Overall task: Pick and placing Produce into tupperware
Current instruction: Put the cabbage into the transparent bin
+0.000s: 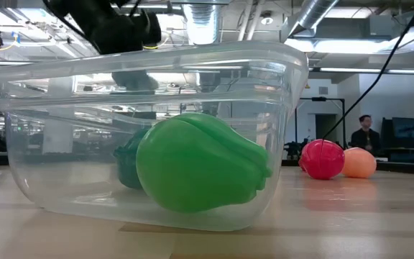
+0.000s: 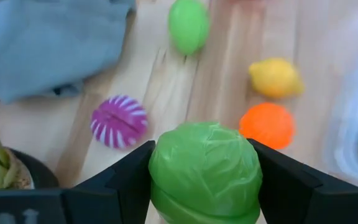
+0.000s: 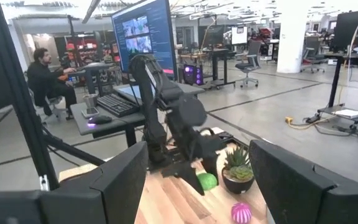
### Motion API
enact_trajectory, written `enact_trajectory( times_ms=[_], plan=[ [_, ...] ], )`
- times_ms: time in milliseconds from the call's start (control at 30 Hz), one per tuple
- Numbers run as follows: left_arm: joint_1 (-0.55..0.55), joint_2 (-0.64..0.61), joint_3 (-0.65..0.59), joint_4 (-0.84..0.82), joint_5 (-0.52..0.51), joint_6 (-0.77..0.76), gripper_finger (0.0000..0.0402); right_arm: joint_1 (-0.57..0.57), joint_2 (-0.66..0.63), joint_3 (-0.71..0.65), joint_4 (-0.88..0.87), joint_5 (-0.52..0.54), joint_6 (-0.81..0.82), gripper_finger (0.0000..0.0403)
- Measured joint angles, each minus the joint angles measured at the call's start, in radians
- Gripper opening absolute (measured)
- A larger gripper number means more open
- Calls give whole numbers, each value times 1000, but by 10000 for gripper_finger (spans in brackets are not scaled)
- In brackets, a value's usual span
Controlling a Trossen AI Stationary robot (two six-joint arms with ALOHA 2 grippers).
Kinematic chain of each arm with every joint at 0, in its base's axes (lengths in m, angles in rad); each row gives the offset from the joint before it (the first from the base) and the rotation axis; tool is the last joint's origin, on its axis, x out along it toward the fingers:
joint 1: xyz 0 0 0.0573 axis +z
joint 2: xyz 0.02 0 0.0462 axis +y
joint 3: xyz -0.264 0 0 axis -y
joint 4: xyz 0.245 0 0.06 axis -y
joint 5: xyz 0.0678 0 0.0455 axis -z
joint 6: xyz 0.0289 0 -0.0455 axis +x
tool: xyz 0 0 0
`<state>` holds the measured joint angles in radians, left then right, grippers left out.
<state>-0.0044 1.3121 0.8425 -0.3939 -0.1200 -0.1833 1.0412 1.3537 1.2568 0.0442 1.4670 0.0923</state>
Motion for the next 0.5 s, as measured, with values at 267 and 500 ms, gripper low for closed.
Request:
enact_trajectory(
  times_ms=[267,500],
  plan=[
    [-109,-61,0,53,-79,-65,220,0,0,0,-217,0,218,305],
    [-203,-66,1,82,-140,-126,222,1,0,0,-571,-4,612,305]
  ],
)
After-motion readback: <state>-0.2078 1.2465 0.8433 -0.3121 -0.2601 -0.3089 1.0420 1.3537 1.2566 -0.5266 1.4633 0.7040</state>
